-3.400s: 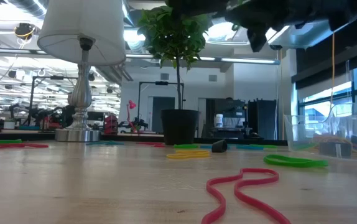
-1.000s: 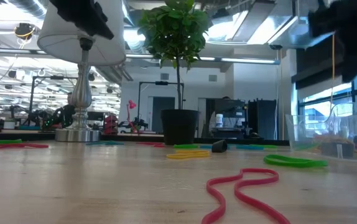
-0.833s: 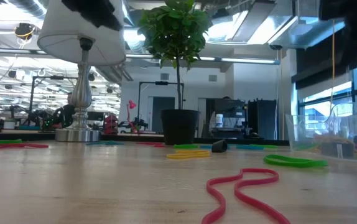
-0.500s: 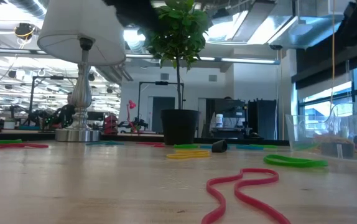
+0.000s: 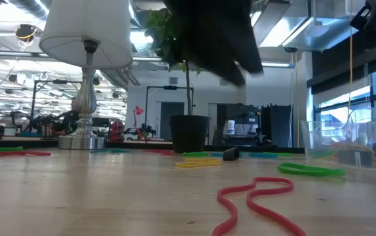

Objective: Pick and place rubber bands into bin
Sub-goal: Put the red rubber band into the transparent bin

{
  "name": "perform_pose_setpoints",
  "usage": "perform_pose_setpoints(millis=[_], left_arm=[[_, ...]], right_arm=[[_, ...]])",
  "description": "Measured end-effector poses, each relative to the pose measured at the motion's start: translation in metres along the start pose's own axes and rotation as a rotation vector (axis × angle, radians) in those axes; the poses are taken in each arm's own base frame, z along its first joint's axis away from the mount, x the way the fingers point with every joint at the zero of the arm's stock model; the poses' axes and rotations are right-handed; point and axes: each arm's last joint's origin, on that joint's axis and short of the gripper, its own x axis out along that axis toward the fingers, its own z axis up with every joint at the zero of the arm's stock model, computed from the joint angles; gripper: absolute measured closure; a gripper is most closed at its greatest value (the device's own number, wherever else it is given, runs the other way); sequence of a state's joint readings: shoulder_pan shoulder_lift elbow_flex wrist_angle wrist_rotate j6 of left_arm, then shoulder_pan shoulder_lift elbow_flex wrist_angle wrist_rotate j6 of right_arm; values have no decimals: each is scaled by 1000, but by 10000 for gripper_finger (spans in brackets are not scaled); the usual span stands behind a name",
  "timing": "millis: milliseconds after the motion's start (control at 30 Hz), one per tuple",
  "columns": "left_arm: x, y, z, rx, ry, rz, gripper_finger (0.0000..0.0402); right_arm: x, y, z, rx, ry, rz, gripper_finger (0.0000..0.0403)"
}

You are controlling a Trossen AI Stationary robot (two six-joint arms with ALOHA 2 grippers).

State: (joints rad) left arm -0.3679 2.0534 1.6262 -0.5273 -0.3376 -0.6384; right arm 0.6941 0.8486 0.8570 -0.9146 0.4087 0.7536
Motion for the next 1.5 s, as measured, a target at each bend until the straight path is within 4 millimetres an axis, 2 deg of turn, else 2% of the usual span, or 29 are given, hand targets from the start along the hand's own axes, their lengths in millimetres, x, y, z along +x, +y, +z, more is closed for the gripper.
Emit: perform_pose_setpoints(millis=[133,267,667,1000,1067,1200,1233,1367,1500], left_arm=[[26,-7,-9,67,58,-10,233],[42,-8,-19,129,93,5,234],[66,-9,-33,317,134,-16,258],[84,-12,-41,396,146,-68,270],[85,-12,-42,395,158,-71,294],[85,-10,-42,413,158,-48,380],[85,-9,-42,426,155,-40,389],[80,-9,-40,470,156,-41,399],[62,-3,-33,475,165,15,399]], right_arm=[[0,1,-1,-7,2,9,383],[3,2,-4,-11,-1,18,382],[30,0,-25,65,9,17,382],[32,5,-22,92,-39,64,382],[32,6,-20,99,-57,80,382],[31,9,-17,111,-88,110,382],[31,10,-16,107,-96,116,382],[30,12,-12,116,-128,143,382],[31,15,-9,125,-177,136,381]])
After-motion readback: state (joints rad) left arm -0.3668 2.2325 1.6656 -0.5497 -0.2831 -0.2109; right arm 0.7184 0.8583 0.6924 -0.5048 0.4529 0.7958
